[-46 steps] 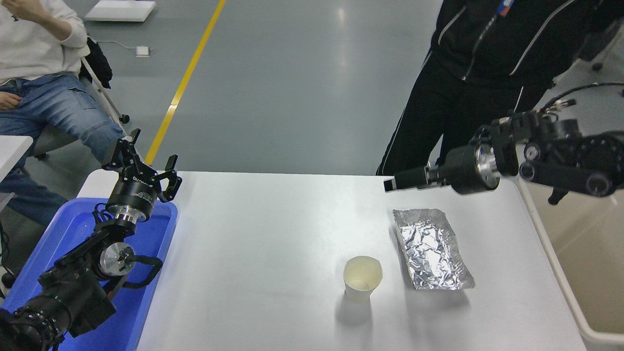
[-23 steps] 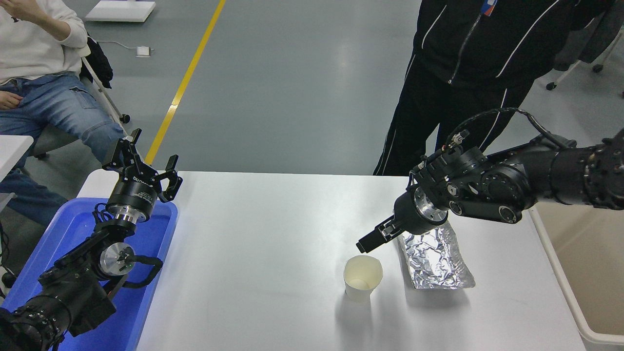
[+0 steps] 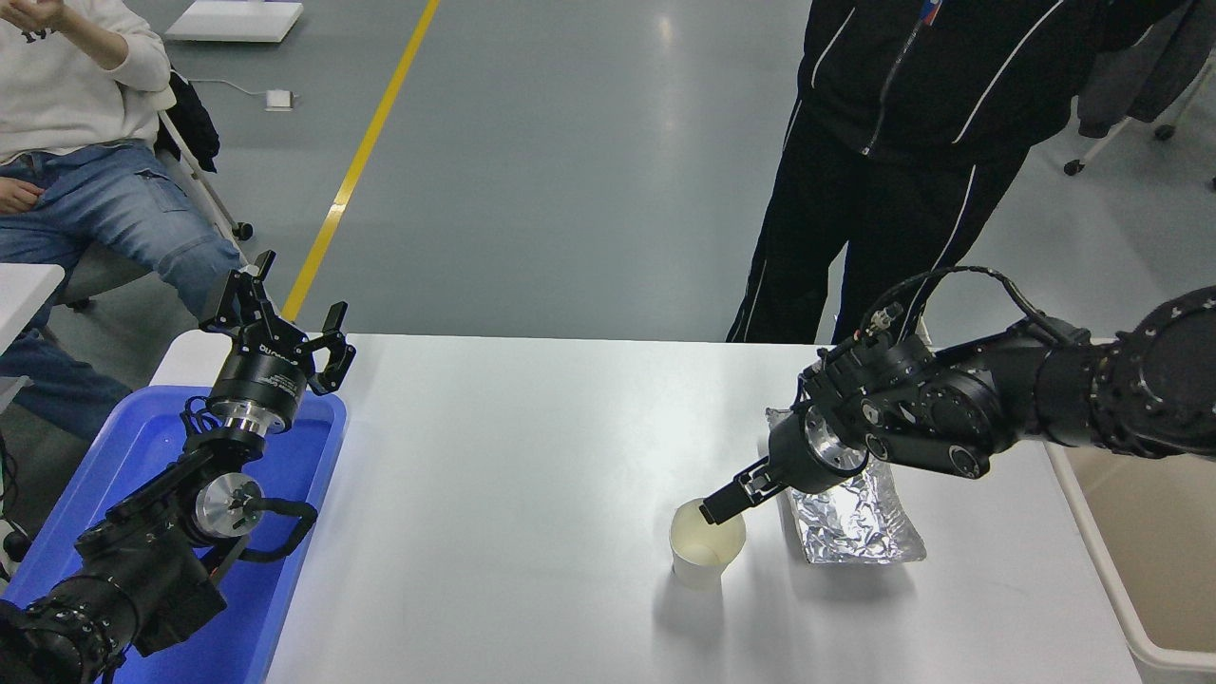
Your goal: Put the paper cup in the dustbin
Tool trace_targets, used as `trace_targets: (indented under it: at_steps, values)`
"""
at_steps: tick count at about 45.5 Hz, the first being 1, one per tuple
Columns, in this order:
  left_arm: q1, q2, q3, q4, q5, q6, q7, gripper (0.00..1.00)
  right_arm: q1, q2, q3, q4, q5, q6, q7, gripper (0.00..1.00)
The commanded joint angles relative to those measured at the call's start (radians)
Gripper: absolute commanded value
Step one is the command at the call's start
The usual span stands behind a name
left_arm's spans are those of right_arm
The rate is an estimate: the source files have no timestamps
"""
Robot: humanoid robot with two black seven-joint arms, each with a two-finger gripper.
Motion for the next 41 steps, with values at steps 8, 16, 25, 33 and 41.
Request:
trace_targets:
  at_steps: [8,16,25,33,41]
  values:
    - [0.0,0.0,-0.001,-0.001,0.0,0.0,-0.001,1.0,-0.056,0.004,0.013,-0.017,-0.005,-0.041,0.007,0.36]
    - [0.0,0.0,-0.001,-0.001,0.0,0.0,-0.001,1.0,-0.057,0.004,0.013,-0.017,-0.01,-0.037,0.007,0.0]
    - [0.0,0.0,-0.001,-0.001,0.0,0.0,0.001,1.0,-0.056,0.004,0.013,-0.015,0.001,-0.033,0.009,0.0]
    - [0.0,0.0,-0.001,-0.001,0.0,0.0,0.001,1.0,-0.054,0.001,0.021,-0.015,0.003,-0.033,0.014,0.0]
    - [0.0,0.0,-0.001,-0.001,0.0,0.0,0.001,1.0,-0.057,-0.01,0.085,-0.017,0.004,-0.035,0.021,0.0]
